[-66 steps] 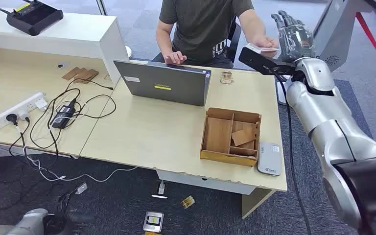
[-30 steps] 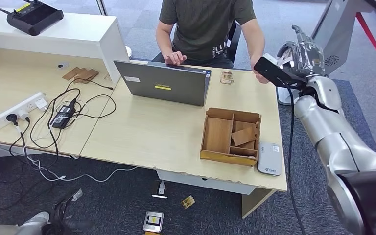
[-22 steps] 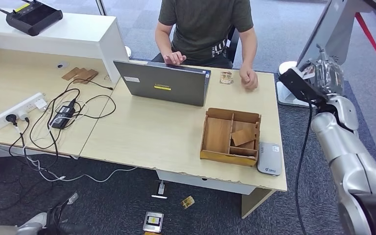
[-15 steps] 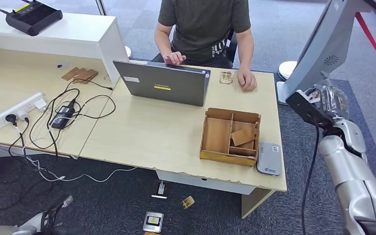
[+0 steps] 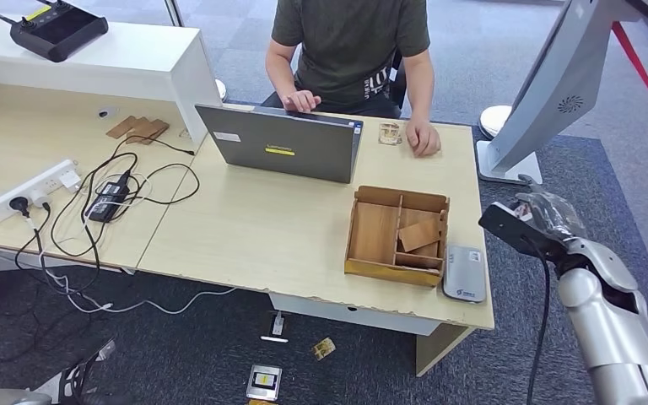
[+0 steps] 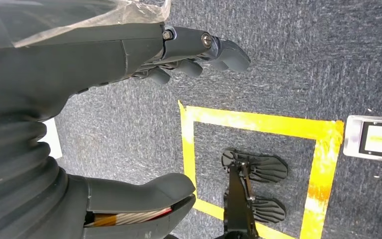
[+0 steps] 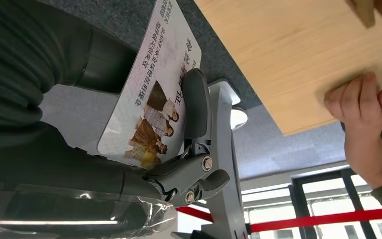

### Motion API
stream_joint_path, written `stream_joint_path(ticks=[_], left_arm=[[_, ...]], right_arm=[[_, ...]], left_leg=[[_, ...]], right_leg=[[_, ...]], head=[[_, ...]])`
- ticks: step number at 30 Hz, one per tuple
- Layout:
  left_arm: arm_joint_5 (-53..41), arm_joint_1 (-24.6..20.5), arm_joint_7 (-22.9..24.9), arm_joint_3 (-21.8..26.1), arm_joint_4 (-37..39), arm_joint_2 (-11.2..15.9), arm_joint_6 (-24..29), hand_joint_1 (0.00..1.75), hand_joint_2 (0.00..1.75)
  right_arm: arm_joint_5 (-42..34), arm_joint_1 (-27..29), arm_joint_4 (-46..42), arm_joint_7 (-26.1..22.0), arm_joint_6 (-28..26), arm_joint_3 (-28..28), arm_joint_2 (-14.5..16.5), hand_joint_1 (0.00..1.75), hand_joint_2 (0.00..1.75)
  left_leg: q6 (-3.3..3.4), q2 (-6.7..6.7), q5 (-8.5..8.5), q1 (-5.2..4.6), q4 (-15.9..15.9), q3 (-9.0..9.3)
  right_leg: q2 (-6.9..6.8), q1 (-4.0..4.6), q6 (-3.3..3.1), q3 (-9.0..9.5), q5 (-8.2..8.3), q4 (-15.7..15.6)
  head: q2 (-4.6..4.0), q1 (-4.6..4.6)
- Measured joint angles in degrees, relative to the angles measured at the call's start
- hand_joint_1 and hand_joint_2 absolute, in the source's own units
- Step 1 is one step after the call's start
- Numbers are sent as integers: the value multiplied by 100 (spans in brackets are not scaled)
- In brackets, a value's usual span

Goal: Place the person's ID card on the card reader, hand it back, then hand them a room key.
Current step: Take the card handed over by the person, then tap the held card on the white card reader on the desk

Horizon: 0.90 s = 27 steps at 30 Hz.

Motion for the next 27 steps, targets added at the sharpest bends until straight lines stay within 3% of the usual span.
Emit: stream_joint_path(ticks=[9,27], left_arm=[[26,38,-55,4,0,53,27,0,175],[-67,-22,-17,2,-2,44,152,0,175]], right_arm=[[-17,406,-950,138,880,93,-42,175,175],[206,749,-1017,329,1093,414,228,175,175]], left_leg=[[-1,0,0,1,0,0],[-1,0,-1,1,-1,0]], right_leg=[[0,1,1,-1,-2,0],[0,1,0,-1,-4,1]], head=[[0,0],[0,-1]])
